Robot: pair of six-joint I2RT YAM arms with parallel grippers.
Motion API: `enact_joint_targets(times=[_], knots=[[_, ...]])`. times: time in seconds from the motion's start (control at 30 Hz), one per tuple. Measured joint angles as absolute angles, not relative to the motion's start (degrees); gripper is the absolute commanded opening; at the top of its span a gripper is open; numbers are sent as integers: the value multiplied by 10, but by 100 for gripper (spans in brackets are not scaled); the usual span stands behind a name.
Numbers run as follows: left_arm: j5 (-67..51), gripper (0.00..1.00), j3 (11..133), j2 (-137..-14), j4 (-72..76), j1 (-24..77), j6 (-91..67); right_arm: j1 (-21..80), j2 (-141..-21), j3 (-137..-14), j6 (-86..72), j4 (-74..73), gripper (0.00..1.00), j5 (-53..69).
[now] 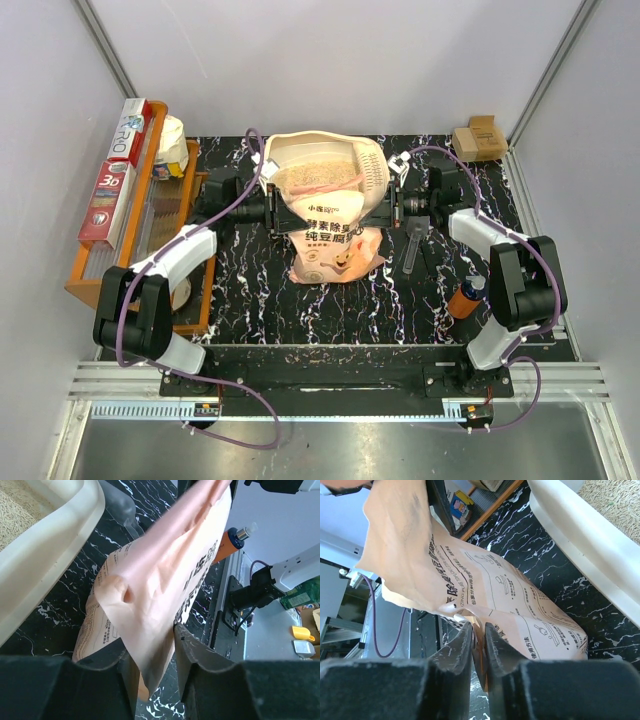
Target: Fill the litter box with clean litter
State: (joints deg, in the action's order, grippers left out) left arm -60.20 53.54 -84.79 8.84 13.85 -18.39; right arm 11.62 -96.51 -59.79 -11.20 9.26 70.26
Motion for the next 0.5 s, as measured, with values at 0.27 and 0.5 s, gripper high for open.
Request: enact_joint_targets(times=[0.27,0.5], knots=[[-611,0,535,-851,77,110,-235,112,-966,-598,-150,108,0,728],[-613,0,540,-851,55,90,-316,104,-983,-630,-217,89,0,779]])
